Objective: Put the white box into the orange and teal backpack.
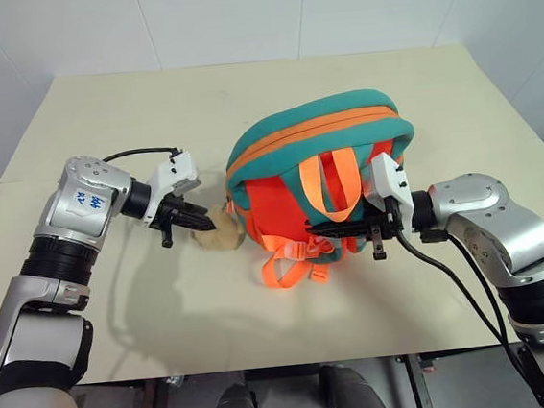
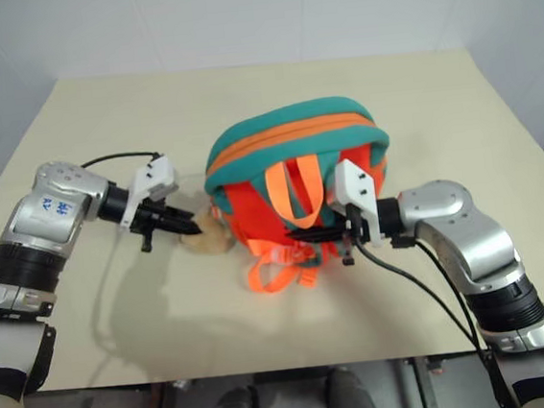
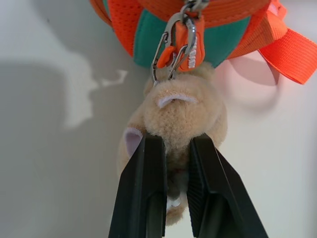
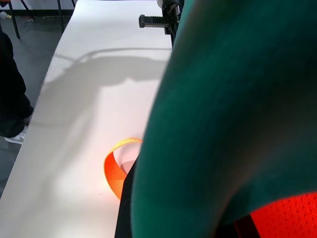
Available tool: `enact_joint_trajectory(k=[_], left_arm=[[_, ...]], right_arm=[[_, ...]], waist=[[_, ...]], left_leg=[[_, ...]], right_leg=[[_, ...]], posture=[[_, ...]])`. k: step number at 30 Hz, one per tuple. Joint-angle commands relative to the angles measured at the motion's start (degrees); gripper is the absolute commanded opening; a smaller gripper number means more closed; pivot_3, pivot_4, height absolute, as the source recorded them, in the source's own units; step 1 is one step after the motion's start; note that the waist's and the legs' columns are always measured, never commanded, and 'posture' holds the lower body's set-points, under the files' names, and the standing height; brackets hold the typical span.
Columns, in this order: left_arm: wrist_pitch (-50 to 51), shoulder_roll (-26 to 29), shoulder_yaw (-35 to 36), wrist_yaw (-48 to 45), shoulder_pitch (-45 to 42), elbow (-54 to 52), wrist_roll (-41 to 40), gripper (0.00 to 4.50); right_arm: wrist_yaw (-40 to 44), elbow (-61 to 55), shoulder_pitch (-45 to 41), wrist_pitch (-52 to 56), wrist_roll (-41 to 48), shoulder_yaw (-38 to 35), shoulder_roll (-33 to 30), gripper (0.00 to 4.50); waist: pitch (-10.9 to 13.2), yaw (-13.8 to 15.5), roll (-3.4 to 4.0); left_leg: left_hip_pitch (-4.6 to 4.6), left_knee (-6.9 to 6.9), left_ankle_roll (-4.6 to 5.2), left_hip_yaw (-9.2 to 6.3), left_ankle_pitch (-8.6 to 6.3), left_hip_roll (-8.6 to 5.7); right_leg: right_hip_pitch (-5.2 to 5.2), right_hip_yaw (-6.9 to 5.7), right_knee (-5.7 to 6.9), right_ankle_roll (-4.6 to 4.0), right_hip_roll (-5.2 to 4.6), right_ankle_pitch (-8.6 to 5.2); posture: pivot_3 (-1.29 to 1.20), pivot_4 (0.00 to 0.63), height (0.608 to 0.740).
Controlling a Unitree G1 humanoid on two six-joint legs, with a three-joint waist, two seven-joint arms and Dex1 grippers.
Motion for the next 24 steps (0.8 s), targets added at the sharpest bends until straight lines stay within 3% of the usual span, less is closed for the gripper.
enact_joint_trajectory(k=[1, 8, 9, 13, 20, 22, 24], left_arm=[[-0.8, -1.4, 0.3, 1.8, 0.7, 0.7, 1.9, 0.22], [3.4, -2.8, 5.3, 1.9, 1.5, -5.6, -2.1, 0.22], [4.1, -2.7, 6.6, 1.5, 2.2, -7.9, -3.5, 0.22], [7.9, -1.6, 10.9, 1.4, 4.6, -14.5, -7.4, 1.52], [11.0, 2.4, 17.6, 1.8, 6.0, -16.7, -11.9, 3.7], [10.6, 4.3, 18.8, 1.1, 7.0, -17.0, -12.8, 4.31], [10.2, 6.0, 20.3, 0.4, 8.4, -17.1, -13.8, 4.47]], right_arm=[[-0.1, -0.8, -0.9, -0.5, -0.2, -1.2, -1.0, 0.51], [-0.9, -1.3, -1.1, 1.6, -0.2, -1.4, -1.9, 0.51], [-0.8, -1.6, -1.0, 2.9, 0.3, -1.4, -2.5, 0.86], [-0.7, -3.1, -0.5, 5.3, 2.4, -3.0, -3.7, 2.17], [1.2, -4.8, 0.5, 6.7, 6.2, -6.9, -6.8, 4.5], [1.8, -5.0, 1.5, 7.0, 6.9, -8.2, -8.3, 4.5], [2.9, -5.2, 3.2, 6.6, 7.0, -9.4, -10.4, 4.5]], waist=[[0.0, 0.1, 0.0], [0.0, 0.0, 0.0], [0.0, 0.0, 0.0], [0.0, 0.0, 0.0], [0.0, 0.0, 0.0], [0.0, -0.1, 0.0], [0.0, -0.1, 0.0]], left_leg=[[0.0, 0.01, 0.0, 0.0, 0.0, -0.01], [0.01, 0.06, 0.0, -0.04, 0.0, -0.02], [0.01, 0.04, 0.0, -0.05, 0.0, -0.02], [-0.06, -0.01, 0.0, -0.06, 0.0, -0.01], [-0.1, -0.01, 0.01, -0.05, -0.01, -0.01], [-0.09, -0.02, 0.02, -0.05, -0.01, 0.0], [-0.06, -0.05, 0.03, -0.03, -0.01, 0.0]], right_leg=[[0.02, 0.0, 0.0, 0.0, -0.01, 0.0], [0.09, -0.01, -0.01, 0.03, -0.02, 0.01], [0.09, -0.01, -0.02, 0.03, -0.02, 0.01], [0.0, -0.03, -0.05, 0.03, -0.03, 0.01], [-0.05, -0.03, -0.05, 0.03, -0.03, 0.01], [-0.05, -0.03, -0.06, 0.02, -0.01, 0.01], [-0.05, -0.02, -0.06, 0.02, -0.01, 0.01]], posture=[[0.0, 0.15, 0.74], [0.0, 0.15, 0.74], [0.0, 0.15, 0.74], [0.0, 0.15, 0.74], [0.0, 0.15, 0.74], [0.0, 0.15, 0.74], [0.0, 0.15, 0.74]])
